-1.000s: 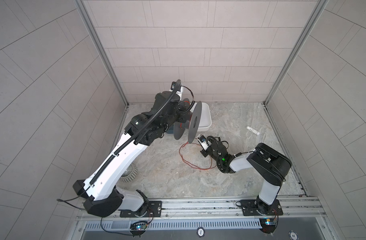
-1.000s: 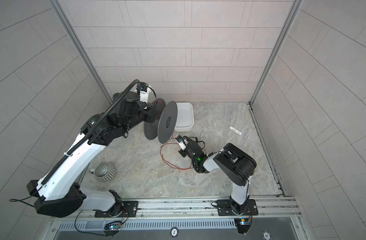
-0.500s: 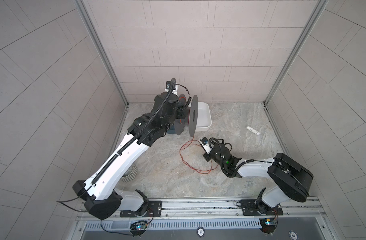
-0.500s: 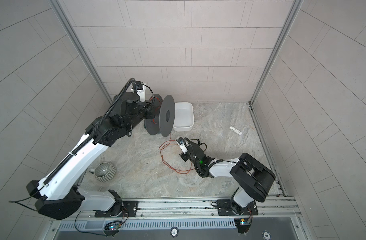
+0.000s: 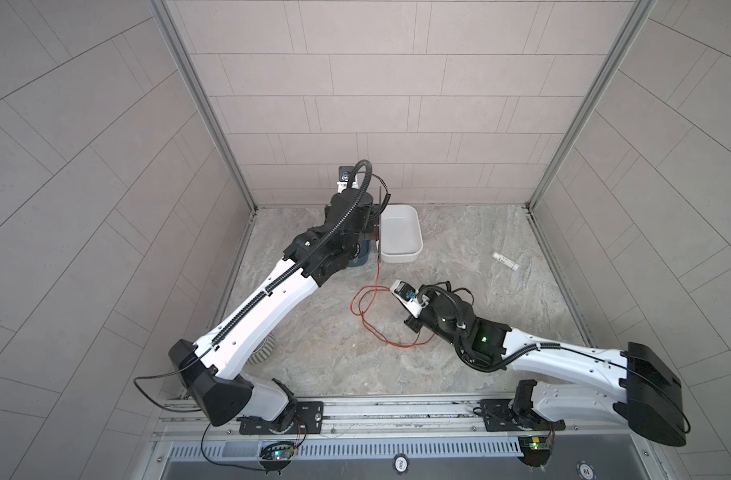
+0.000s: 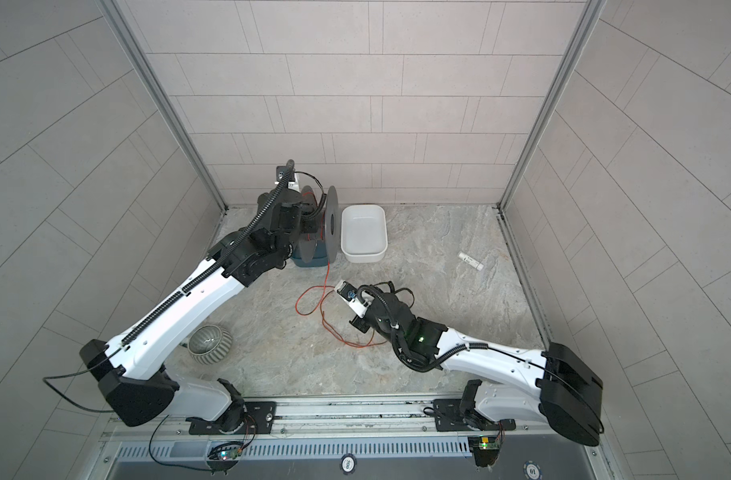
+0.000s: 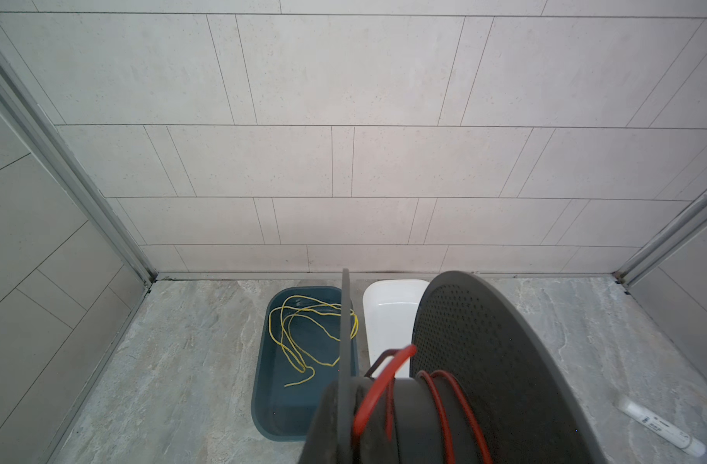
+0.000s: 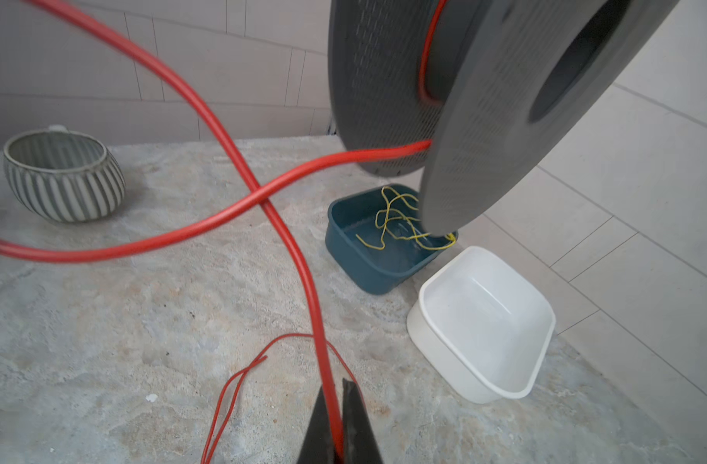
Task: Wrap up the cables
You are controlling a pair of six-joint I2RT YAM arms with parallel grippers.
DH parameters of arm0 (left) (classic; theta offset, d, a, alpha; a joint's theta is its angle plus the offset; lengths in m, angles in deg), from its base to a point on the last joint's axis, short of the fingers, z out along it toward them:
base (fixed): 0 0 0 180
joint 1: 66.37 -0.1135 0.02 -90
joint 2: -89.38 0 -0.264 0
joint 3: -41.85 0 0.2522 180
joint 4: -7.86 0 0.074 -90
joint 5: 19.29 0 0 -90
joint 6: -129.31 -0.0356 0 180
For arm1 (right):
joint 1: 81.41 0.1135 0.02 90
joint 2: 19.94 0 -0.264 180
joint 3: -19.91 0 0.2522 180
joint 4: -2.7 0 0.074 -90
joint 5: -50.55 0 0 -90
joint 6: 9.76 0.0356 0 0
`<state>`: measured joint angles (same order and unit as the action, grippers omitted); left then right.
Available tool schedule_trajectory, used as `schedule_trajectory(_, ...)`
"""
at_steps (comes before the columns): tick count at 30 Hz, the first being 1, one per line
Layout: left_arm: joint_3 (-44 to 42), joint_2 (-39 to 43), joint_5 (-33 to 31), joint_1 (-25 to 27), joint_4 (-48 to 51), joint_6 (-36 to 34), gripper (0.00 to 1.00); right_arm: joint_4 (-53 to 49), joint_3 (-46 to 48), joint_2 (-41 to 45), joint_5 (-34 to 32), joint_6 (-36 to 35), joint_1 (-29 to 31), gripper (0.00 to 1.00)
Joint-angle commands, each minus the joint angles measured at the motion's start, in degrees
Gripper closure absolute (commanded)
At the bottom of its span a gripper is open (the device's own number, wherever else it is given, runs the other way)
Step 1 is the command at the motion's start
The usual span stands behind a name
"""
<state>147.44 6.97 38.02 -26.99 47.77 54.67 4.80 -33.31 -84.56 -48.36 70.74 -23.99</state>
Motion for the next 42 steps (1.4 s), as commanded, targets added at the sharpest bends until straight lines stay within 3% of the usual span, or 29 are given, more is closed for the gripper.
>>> schedule_trajectory(1, -1.2, 0.3, -2.9, -0.2, -6.4, -0.9, 1.0, -7.8, -2.7, 4.9, -2.0, -1.5, 0.4, 1.0)
schedule_trajectory(6, -2.5, -0.4, -2.5, -0.2, -5.9, -1.6, 1.0, -19.7, -11.6, 6.2, -5.7, -3.1, 0.3, 1.0)
schedule_trajectory(12, -4.5, 0.3, -1.6, -0.3, -5.0, -1.9, 1.0, -21.8, -16.0, 7.7, -13.5, -6.4, -0.2, 1.0)
schedule_trajectory(17, -5.3, 1.4, 4.4, -0.3, -2.4, -1.0, 1.0, -23.2, -20.4, 8.3, -18.7, -6.4, -2.4, 1.0)
schedule_trajectory(30, -13.5, 5.7, 16.3, -0.1, -2.6, -4.6, 1.0, -23.6, -30.7, 3.4, -15.2, 2.9, -12.8, 1.0)
schedule_trajectory(42, -15.5, 7.7, 18.7, 0.3, -5.3, -5.4, 1.0, -24.7, -41.2, -9.1, -16.3, 6.8, -22.3, 1.0)
